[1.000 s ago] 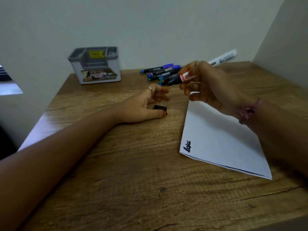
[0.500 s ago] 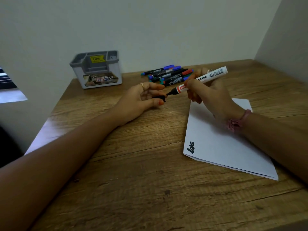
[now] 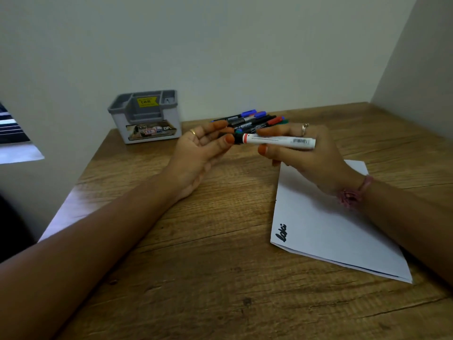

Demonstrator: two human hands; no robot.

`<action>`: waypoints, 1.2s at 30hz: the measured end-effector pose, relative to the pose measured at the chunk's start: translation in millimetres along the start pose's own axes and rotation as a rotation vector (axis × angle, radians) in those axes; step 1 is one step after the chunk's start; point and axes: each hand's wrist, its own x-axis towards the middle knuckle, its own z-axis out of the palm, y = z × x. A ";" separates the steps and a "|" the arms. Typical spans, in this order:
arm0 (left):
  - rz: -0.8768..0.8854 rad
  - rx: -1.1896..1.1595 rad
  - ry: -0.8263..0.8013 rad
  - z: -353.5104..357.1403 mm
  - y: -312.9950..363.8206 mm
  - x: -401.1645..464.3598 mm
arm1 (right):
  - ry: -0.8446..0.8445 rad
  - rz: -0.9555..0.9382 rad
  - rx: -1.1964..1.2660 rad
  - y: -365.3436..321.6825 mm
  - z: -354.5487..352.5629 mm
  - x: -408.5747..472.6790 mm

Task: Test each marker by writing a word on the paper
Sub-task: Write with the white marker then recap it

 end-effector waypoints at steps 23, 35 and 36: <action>-0.100 -0.540 0.233 26.8 -9.7 -12.7 | 0.072 0.042 -0.308 -3.5 26.2 -17.9; -0.013 -0.197 0.242 -1.6 17.1 6.3 | -0.317 0.150 -0.734 9.9 8.5 -10.1; 0.025 -0.160 0.291 -11.2 25.9 11.3 | -0.376 0.165 -0.784 10.5 8.4 -11.6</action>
